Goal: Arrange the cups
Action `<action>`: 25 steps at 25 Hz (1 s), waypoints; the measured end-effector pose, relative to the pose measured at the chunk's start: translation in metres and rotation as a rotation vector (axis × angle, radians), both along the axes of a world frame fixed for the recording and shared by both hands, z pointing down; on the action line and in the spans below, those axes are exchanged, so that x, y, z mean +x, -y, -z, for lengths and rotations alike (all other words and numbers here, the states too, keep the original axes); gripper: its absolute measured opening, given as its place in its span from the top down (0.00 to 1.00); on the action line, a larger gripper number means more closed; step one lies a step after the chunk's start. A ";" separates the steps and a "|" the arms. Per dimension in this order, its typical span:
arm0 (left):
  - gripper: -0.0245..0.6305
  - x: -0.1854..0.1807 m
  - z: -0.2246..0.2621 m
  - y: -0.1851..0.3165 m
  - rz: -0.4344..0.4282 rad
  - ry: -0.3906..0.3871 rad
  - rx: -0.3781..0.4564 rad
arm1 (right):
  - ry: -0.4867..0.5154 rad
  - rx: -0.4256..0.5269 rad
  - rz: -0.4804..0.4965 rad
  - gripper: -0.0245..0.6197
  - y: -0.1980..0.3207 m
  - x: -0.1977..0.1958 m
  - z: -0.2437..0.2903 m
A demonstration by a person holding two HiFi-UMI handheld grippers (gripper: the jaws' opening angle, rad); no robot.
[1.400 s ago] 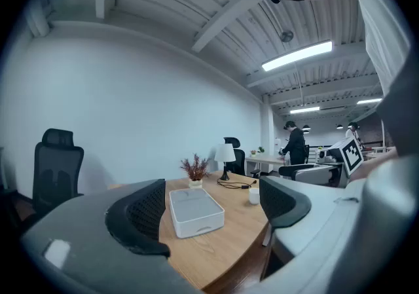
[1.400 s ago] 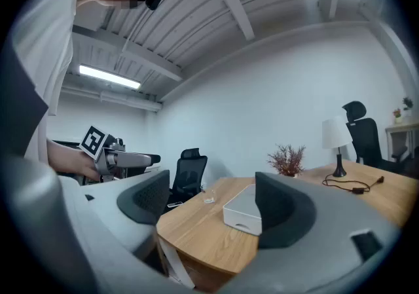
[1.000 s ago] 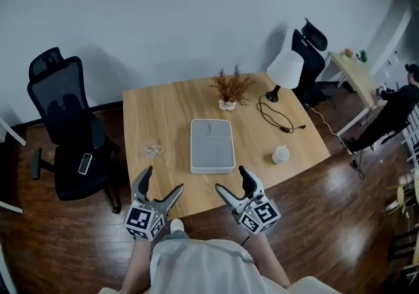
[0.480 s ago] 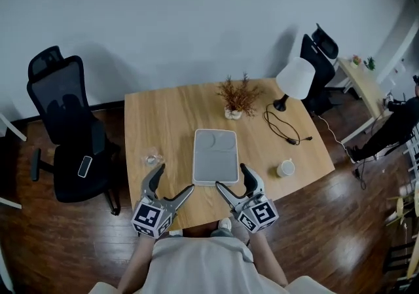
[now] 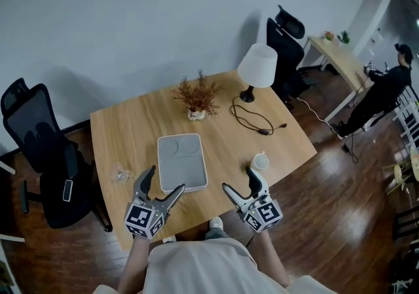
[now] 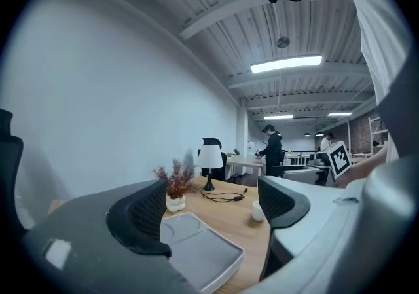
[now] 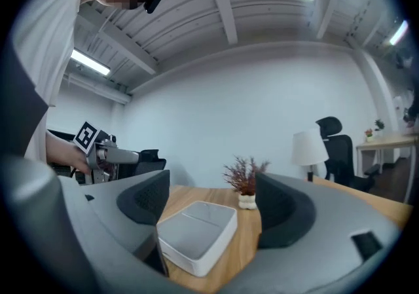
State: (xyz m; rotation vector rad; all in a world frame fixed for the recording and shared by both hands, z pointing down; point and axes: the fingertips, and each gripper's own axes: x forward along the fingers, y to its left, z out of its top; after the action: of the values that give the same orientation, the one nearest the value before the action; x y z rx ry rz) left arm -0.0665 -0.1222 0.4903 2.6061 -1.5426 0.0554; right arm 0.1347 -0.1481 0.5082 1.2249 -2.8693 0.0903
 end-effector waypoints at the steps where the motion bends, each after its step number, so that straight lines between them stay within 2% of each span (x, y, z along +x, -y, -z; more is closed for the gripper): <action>1: 0.32 0.012 0.000 0.005 -0.025 0.003 -0.001 | -0.006 -0.020 -0.036 0.33 0.000 0.021 -0.009; 6: 0.32 0.069 -0.005 0.024 -0.147 -0.001 -0.011 | -0.068 -0.098 -0.180 0.33 -0.012 0.115 -0.054; 12: 0.32 0.129 -0.015 0.031 -0.285 -0.041 -0.049 | -0.124 -0.186 -0.260 0.33 -0.040 0.186 -0.100; 18: 0.32 0.162 -0.015 0.035 -0.351 -0.039 -0.056 | -0.159 -0.269 -0.299 0.33 -0.049 0.222 -0.146; 21: 0.32 0.166 -0.018 0.035 -0.344 -0.029 -0.062 | -0.160 -0.302 -0.305 0.29 -0.042 0.228 -0.167; 25: 0.32 0.163 -0.020 0.038 -0.319 -0.008 -0.062 | -0.143 -0.336 -0.331 0.28 -0.015 0.231 -0.194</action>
State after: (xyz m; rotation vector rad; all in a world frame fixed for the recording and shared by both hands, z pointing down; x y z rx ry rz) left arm 0.0964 -0.1602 0.5107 2.7702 -1.0900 0.1176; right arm 0.3654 -0.1335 0.7018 1.5396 -2.3803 0.4479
